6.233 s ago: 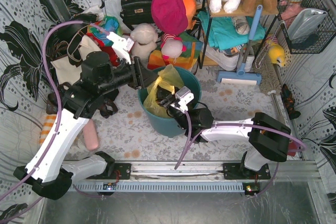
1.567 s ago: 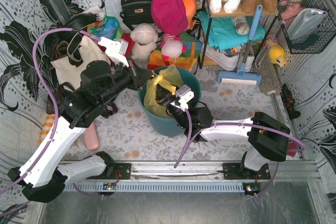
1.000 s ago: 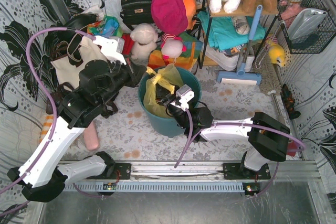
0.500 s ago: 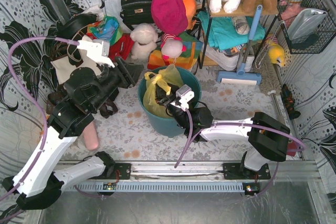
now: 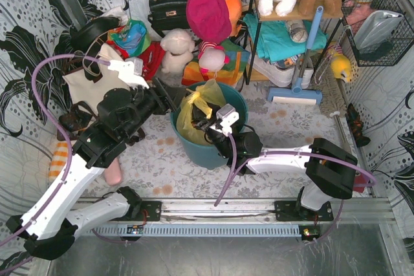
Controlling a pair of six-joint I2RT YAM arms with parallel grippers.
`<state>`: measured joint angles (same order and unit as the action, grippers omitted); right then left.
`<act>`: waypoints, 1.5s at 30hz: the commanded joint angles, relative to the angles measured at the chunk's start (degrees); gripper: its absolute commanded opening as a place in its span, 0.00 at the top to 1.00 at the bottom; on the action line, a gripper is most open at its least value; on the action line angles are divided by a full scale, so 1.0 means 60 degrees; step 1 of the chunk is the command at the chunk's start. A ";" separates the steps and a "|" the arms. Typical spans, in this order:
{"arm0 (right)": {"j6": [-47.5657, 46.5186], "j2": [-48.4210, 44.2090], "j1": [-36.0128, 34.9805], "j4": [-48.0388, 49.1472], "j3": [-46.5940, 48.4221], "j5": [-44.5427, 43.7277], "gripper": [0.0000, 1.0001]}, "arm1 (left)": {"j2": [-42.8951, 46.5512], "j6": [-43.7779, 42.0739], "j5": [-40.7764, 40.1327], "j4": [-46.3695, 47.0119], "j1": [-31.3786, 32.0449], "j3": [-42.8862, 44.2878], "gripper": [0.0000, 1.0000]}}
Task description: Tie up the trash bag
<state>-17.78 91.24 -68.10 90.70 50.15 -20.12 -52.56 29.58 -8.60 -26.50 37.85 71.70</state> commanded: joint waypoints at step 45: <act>0.0181 -0.0265 -0.0056 0.1064 0.0079 0.0138 1.00 | 0.2127 0.7430 0.2501 1.2402 -0.1401 -0.7248 0.31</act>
<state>-17.69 91.22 -68.23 91.13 50.15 -19.73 -38.89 71.09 4.69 37.89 29.87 28.93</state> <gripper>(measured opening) 0.002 0.686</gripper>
